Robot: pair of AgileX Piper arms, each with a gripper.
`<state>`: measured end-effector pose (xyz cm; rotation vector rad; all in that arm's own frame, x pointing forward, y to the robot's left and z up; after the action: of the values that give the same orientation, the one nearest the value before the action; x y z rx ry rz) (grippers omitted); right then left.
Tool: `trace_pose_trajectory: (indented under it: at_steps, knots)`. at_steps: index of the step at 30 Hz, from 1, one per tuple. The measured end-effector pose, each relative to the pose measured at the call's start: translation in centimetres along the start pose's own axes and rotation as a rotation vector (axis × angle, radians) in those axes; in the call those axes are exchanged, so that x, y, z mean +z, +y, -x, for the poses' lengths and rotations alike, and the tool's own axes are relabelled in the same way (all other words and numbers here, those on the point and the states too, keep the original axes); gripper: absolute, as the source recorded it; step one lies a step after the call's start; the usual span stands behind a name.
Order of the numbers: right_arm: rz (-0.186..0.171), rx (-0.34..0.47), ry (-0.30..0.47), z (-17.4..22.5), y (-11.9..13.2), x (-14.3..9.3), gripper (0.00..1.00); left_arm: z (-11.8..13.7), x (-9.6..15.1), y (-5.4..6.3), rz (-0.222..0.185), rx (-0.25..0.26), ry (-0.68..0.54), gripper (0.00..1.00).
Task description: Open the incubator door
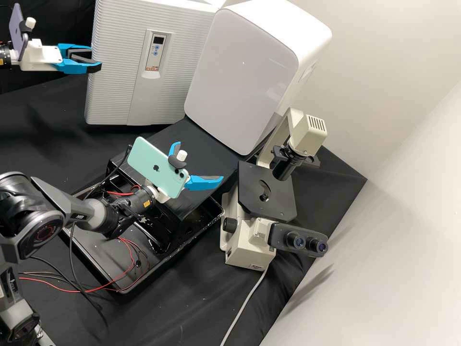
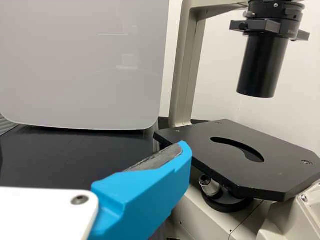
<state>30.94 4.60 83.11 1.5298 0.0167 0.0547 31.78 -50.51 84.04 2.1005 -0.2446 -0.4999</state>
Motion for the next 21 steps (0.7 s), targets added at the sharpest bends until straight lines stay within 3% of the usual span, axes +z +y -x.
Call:
trace_pose_trajectory:
  at_steps: [3, 11, 18, 21]
  knots:
    - [0.0, 0.0, 0.0, 0.0, 0.0, 0.0, 1.0, 1.2, 0.5, 0.0, 0.025, 0.02, 0.015, 0.0]
    - [0.0, 0.0, 0.0, 0.0, 0.0, 0.0, 1.0, 2.7, 0.8, 1.4, 0.102, 0.15, 0.071, 0.0]
    - [0.0, 0.0, 0.0, 0.0, 0.0, 0.0, 1.0, 3.0, 0.8, 1.2, 0.155, 0.158, 0.082, 0.0]
    - [0.0, 0.0, 0.0, 0.0, 0.0, 0.0, 1.0, 3.2, 0.9, 1.2, 0.16, 0.158, 0.085, 0.0]
